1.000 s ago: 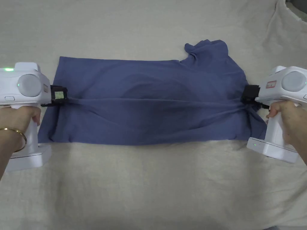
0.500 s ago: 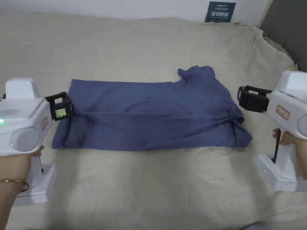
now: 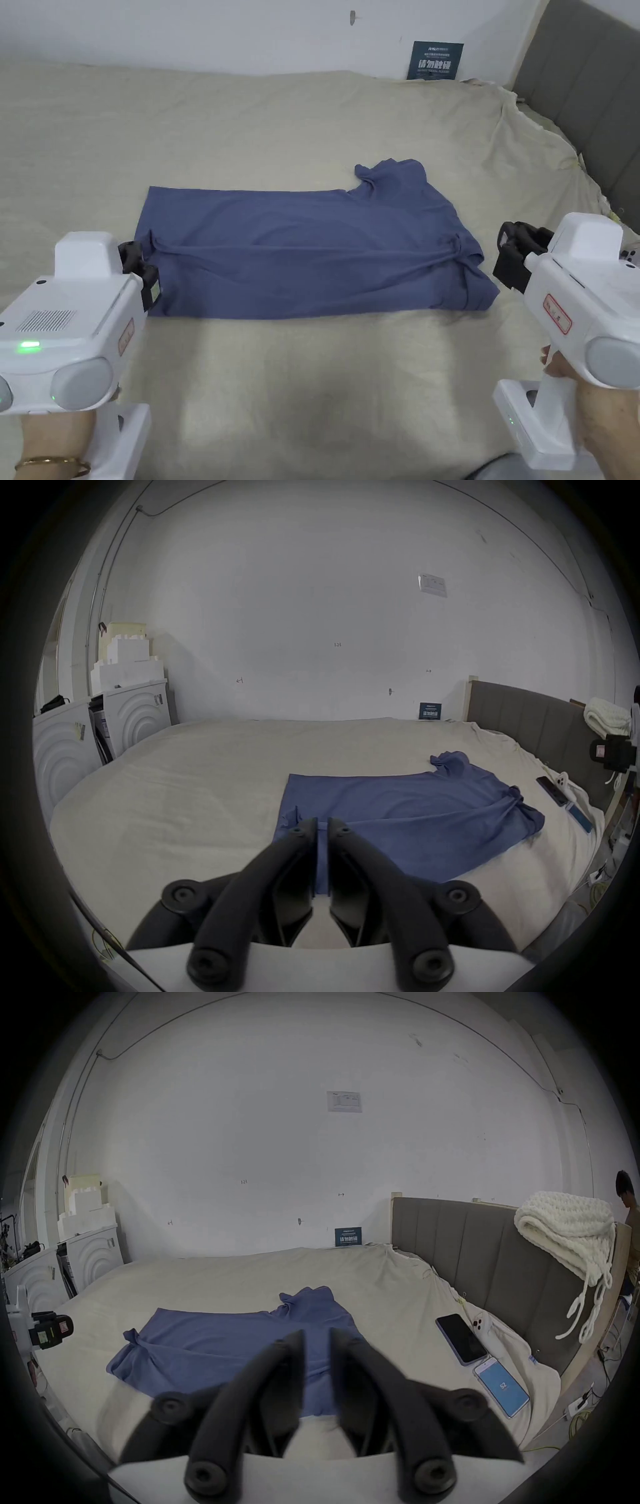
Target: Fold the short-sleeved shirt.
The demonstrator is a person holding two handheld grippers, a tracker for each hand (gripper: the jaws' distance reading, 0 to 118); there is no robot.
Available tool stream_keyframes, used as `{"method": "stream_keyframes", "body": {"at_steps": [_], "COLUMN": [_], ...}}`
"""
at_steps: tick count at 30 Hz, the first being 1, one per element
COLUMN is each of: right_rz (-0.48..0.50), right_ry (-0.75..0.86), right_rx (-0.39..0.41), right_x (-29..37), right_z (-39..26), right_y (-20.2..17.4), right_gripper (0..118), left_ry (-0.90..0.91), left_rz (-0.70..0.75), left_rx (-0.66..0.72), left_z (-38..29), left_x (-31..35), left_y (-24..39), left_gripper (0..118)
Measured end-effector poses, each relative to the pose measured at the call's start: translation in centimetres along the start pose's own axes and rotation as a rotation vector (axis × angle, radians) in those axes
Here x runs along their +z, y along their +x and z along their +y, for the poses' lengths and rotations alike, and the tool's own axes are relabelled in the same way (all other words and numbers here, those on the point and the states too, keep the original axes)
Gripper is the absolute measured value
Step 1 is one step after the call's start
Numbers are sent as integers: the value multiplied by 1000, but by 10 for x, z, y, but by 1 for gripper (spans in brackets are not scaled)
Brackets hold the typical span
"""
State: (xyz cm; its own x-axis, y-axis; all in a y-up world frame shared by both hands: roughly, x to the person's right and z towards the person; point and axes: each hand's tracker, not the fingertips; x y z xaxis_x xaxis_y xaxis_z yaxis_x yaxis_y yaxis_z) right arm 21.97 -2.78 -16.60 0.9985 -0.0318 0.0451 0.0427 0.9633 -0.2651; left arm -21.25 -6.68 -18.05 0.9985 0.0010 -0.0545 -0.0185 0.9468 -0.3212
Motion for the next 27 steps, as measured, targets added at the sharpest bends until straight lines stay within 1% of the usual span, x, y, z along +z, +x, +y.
{"method": "stream_keyframes", "body": {"at_steps": [2, 5, 10, 16, 17, 18, 19, 20, 21, 22, 23, 24, 27], "right_rz": [0, 9, 25, 32, 34, 34, 34, 34, 35, 37, 37, 35, 29], "right_ry": [3, -5, -15, -21, -25, -27, -30, -33, -35, -37, -42, -46, -64], "right_rx": [2, -9, 14, -1, -3, -1, 2, 5, 5, 3, 2, 0, -6], "right_x": [1, 2, 2, -5, -4, -4, -5, -7, -7, -8, -10, -12, -19], "right_z": [-3, -6, -9, -11, -11, -11, -12, -12, -13, -14, -15, -16, -20], "right_y": [1, 0, -4, -4, -9, -12, -12, -13, -14, -14, -15, -15, -14], "right_gripper": [1, 0, 0, 0, 0, 0, 0, 0, 0, 0, 0, 0, 0], "left_ry": [6, 6, 9, -10, -26, -41, -68, -117, -138, -158, -198, -231, -340], "left_rz": [-14, -24, -30, -28, -26, -27, -23, -12, -21, -45, -49, -40, -35], "left_rx": [7, 14, 23, 10, 14, 20, 32, 34, 40, 52, 59, 64, 85], "left_z": [0, 1, -1, 2, 4, 4, 6, 9, 11, 13, 15, 17, 23], "left_x": [4, 6, 3, -9, -14, -19, -26, -34, -42, -48, -58, -66, -90], "left_y": [2, 3, -1, -8, -10, -13, -16, -20, -24, -27, -31, -33, -40], "left_gripper": [0, 0, 0, 0, 0, 6, 17, 35, 67, 86, 101, 110, 110]}}
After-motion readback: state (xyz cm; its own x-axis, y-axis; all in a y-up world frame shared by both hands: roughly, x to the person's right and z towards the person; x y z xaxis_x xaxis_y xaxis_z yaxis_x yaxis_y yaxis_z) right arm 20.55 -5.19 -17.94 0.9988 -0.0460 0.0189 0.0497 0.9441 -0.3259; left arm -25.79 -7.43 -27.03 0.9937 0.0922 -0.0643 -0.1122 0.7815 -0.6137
